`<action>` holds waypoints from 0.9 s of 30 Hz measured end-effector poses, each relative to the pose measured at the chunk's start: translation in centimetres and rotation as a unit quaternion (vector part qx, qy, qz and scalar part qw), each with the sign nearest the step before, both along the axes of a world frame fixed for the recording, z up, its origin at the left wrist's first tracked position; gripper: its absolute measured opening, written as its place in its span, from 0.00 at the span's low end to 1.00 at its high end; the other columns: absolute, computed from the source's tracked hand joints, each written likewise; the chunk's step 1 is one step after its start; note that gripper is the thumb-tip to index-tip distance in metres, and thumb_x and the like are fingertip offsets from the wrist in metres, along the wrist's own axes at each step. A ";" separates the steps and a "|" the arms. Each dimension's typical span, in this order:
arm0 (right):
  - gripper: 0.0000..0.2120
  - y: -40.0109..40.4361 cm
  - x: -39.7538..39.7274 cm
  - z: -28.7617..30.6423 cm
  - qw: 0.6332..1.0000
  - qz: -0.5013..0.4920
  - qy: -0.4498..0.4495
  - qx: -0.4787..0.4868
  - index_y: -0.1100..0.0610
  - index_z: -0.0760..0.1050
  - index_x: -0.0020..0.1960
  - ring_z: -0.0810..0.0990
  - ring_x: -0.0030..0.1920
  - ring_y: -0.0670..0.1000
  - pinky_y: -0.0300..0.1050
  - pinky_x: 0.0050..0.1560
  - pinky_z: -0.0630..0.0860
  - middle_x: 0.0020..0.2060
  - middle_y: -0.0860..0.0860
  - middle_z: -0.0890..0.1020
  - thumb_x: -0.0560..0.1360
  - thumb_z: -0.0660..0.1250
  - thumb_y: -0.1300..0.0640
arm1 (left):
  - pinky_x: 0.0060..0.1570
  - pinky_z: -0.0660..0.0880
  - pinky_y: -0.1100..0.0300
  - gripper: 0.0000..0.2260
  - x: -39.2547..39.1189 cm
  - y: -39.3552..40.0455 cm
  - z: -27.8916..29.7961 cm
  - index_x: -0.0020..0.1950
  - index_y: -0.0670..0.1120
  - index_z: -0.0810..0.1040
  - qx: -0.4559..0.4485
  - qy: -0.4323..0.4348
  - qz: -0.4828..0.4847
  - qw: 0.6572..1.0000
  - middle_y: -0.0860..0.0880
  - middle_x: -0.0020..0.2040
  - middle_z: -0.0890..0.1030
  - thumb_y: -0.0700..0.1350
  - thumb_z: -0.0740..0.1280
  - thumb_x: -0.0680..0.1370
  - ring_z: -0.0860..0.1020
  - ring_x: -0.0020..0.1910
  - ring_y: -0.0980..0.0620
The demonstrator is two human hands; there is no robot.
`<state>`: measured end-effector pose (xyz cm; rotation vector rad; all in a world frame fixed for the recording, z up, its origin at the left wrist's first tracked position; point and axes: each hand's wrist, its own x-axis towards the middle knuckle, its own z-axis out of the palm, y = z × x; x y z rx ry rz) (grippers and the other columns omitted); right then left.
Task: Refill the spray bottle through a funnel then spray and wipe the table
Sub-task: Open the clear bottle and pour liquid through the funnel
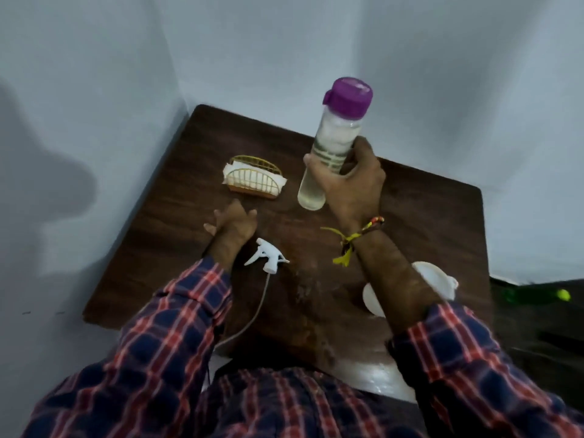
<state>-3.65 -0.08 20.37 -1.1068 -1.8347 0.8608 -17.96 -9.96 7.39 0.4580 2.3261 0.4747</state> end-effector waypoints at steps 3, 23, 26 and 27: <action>0.20 -1.3 4.3 2.4 1.000 0.003 0.009 0.004 0.57 0.79 0.52 0.81 0.40 0.35 0.30 0.45 0.78 0.43 0.44 0.84 0.66 0.80 0.50 | 0.76 0.52 0.41 0.22 3.4 1.0 4.7 0.74 0.45 0.68 0.144 0.103 0.006 0.984 0.44 0.74 0.69 0.51 0.61 0.82 0.62 0.76 0.43; 0.19 -0.2 24.1 8.4 0.985 0.139 0.094 -0.042 0.58 0.75 0.58 0.84 0.48 0.47 0.46 0.52 0.81 0.46 0.49 0.85 0.71 0.78 0.57 | 0.64 0.73 0.37 0.24 22.6 7.3 26.7 0.67 0.36 0.75 0.581 -0.222 -0.260 0.739 0.35 0.60 0.81 0.45 0.72 0.74 0.79 0.60 0.33; 0.16 -0.1 24.8 8.8 0.989 0.101 0.110 -0.008 0.59 0.76 0.54 0.84 0.43 0.46 0.41 0.46 0.81 0.42 0.48 0.84 0.71 0.78 0.57 | 0.60 0.77 0.46 0.20 24.3 8.1 27.1 0.64 0.35 0.77 0.607 -0.208 -0.237 0.730 0.37 0.56 0.83 0.41 0.74 0.74 0.81 0.57 0.36; 0.16 0.0 25.0 8.9 0.989 0.090 0.116 0.002 0.59 0.76 0.54 0.84 0.43 0.46 0.43 0.46 0.81 0.41 0.48 0.84 0.71 0.78 0.57 | 0.58 0.78 0.49 0.19 24.8 8.3 27.2 0.64 0.35 0.77 0.614 -0.199 -0.234 0.727 0.39 0.55 0.84 0.39 0.73 0.74 0.81 0.56 0.38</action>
